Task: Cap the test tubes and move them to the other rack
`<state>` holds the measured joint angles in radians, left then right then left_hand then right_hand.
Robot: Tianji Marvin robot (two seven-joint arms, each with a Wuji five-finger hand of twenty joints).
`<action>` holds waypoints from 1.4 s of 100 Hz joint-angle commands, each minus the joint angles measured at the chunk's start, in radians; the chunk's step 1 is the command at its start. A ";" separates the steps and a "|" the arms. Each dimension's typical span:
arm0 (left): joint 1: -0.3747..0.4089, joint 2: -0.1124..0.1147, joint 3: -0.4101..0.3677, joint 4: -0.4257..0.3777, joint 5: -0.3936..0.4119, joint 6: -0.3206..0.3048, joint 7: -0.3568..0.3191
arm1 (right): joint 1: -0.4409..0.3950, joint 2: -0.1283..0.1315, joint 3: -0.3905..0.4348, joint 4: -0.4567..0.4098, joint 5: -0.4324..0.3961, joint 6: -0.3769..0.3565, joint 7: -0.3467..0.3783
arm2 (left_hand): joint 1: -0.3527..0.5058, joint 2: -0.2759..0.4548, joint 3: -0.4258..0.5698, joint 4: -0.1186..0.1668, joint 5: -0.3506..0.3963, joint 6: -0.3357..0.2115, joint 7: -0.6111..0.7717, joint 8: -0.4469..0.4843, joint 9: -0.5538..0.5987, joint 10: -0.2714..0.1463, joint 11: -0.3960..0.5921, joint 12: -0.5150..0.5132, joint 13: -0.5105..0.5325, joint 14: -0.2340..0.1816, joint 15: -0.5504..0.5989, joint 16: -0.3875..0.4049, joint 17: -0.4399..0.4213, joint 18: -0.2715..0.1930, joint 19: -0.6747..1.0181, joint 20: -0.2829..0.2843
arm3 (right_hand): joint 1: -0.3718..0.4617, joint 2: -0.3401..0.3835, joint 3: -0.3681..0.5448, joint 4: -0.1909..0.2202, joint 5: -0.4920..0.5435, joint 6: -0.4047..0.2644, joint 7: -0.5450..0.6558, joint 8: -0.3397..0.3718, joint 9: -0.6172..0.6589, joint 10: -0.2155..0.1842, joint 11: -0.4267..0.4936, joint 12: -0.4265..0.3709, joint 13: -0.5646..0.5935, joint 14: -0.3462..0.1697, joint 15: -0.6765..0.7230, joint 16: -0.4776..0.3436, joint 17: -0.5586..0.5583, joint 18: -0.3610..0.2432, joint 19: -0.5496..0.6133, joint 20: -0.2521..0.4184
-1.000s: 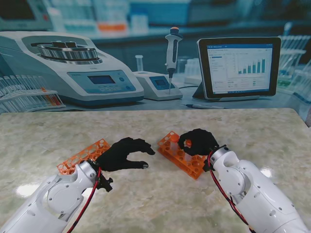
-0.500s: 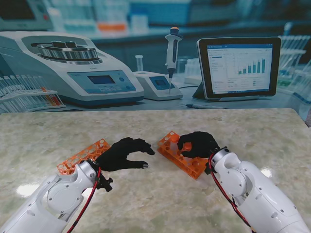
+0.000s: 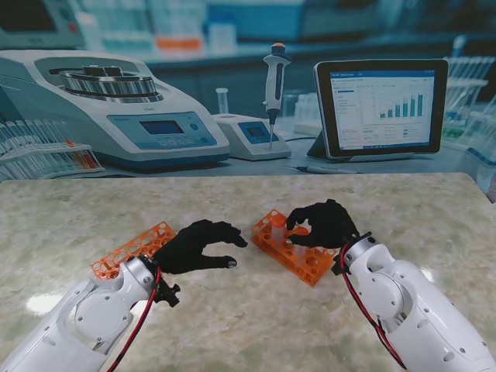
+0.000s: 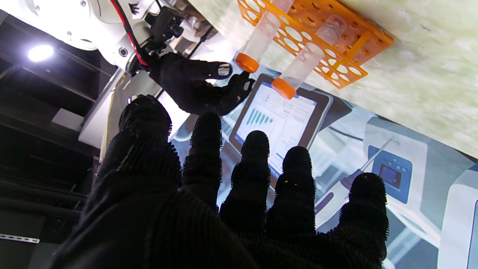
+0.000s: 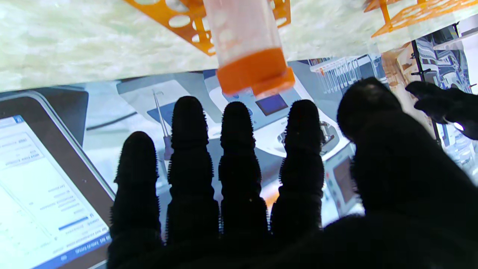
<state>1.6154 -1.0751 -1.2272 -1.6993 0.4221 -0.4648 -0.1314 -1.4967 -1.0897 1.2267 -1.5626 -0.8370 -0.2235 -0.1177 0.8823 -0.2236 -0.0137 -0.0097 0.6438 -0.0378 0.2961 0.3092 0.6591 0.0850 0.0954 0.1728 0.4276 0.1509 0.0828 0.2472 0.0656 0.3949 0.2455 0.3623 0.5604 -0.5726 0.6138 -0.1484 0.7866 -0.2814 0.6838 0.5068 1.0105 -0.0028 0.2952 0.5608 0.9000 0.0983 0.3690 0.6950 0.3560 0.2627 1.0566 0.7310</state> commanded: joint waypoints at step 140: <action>0.019 -0.002 -0.008 0.070 -0.019 0.101 -0.013 | -0.287 0.012 0.091 -0.184 0.086 -0.092 0.106 | -0.083 0.151 -0.005 -0.008 -0.104 0.014 -0.097 -0.090 -0.130 -0.007 -0.037 -0.060 -0.046 0.006 -0.025 -0.023 -0.014 -0.013 -0.094 -0.041 | -0.066 0.274 -0.166 0.107 -0.144 0.119 -0.312 -0.079 -0.138 -0.040 -0.176 -0.343 -0.169 -0.069 -0.239 -0.458 -0.157 0.087 -0.215 -0.526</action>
<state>1.6323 -1.0768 -1.2314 -1.6315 0.4045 -0.3601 -0.1429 -1.7903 -1.0747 1.3264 -1.7534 -0.7569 -0.3230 -0.0250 0.8255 -0.1121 -0.0043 -0.0097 0.5633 -0.0238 0.2204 0.2359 0.5706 0.0850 0.0712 0.1266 0.4027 0.1704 0.0703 0.2355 0.0652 0.3941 0.2049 0.3619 0.5206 -0.3347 0.4646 -0.0630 0.6747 -0.1630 0.3871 0.4393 0.8961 -0.0073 0.1293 0.2251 0.7649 0.0442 0.1504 0.2538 0.2217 0.3552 0.8588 0.2355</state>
